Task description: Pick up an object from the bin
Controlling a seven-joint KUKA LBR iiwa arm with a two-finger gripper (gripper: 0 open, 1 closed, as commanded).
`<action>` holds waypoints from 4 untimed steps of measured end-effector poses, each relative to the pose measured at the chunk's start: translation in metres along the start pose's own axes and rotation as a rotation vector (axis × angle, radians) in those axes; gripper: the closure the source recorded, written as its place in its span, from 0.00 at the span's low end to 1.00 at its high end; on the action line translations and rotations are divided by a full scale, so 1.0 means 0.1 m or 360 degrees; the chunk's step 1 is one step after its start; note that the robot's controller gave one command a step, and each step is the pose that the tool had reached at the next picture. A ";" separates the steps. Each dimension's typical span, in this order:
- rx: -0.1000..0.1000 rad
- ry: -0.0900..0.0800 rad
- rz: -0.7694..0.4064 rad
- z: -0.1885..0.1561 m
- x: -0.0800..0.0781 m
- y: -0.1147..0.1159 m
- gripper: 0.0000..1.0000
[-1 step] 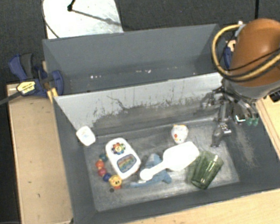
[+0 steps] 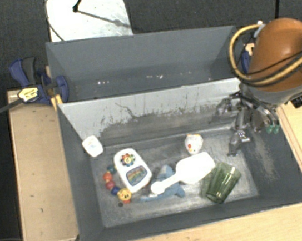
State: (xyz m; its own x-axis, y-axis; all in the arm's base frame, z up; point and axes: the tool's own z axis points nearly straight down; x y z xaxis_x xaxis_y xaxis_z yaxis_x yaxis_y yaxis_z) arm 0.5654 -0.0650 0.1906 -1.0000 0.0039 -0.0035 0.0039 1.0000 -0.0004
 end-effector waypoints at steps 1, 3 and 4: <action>0.0000 -0.0003 -0.0189 0.55 0.09 0.34 0.00; -0.0002 -0.0003 -0.0554 0.73 0.16 0.82 0.00; -0.0002 0.0000 -0.0747 1.19 0.13 0.81 0.00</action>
Offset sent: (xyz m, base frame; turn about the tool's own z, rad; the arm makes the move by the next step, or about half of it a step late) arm -0.0341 0.0897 -0.0391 -0.3529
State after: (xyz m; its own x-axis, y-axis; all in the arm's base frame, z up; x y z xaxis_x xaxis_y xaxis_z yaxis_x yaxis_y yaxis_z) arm 0.5530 0.0161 0.0711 -0.8938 -0.4485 -0.0031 -0.4485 0.8938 -0.0005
